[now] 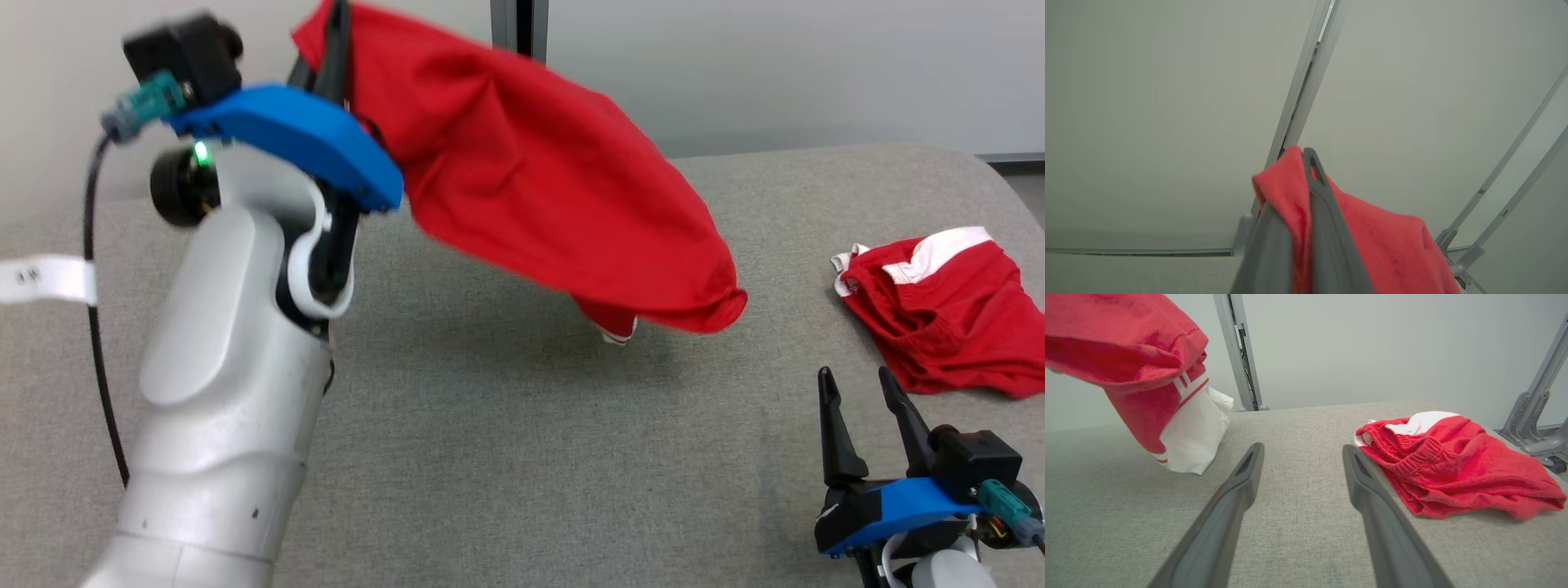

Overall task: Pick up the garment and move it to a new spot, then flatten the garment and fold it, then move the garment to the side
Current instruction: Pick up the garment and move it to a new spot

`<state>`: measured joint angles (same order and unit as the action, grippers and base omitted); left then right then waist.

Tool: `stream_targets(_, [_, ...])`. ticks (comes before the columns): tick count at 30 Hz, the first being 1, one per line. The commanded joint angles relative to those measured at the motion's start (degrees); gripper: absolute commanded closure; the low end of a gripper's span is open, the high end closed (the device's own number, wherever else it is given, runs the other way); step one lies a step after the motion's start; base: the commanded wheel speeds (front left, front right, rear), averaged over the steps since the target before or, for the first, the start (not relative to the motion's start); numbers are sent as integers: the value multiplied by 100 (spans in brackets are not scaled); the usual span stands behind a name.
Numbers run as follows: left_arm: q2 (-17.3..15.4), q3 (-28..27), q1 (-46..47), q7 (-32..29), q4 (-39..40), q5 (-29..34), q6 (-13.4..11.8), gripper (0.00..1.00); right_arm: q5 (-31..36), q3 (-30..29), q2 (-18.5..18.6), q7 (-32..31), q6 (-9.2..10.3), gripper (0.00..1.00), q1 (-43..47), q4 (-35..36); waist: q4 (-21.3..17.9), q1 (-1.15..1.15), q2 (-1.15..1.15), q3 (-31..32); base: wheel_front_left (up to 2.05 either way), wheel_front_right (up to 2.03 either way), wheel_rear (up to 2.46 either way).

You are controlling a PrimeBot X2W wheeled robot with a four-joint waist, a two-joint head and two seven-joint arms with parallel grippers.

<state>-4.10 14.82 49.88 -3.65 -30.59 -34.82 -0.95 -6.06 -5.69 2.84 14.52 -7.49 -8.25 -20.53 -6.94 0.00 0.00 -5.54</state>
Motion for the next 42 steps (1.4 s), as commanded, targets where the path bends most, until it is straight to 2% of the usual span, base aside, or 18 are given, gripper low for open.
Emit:
stream_targets(1, [-11,-58,-342,133,-179,-57,-45,100,-23,-18,8,40,0,0,-75,-40,63,0,0,-127,0,0,0])
stream_targets(10, [-198,-350,-1614,1001,-1397,-176,-109,100,-74,32,10,70,0,0,-277,-123,133,0,0,-483,0,0,0])
stream_targets(11, [-226,-377,-1693,1101,-1533,-185,-97,91,-65,29,10,68,0,0,-292,-130,143,0,0,-506,0,0,0])
stream_targets(12, [-255,-403,-1755,1209,-1642,-190,-67,67,-52,27,10,70,0,0,-312,-134,151,0,0,-519,0,0,0])
stream_targets(14, [-286,-447,-1808,1421,-1831,-214,-18,0,-27,12,10,71,0,0,-332,-112,172,0,0,-535,0,0,0])
stream_targets(20, [-368,-374,-1766,1791,-2083,-23,167,0,13,-5,9,71,0,0,-259,-115,268,0,0,-458,0,0,0])
stream_targets(25, [-428,-159,-1777,1881,-1900,387,278,0,55,15,10,71,0,0,-214,-81,362,0,0,-272,0,0,0])
stream_targets(31, [-461,-19,-2290,1884,-1196,905,334,0,173,28,10,71,0,0,-82,-48,481,0,0,46,0,0,0])
stream_targets(42, [-199,-206,-4014,1886,109,1334,227,0,131,219,11,70,0,0,396,-167,652,0,0,555,0,0,0])
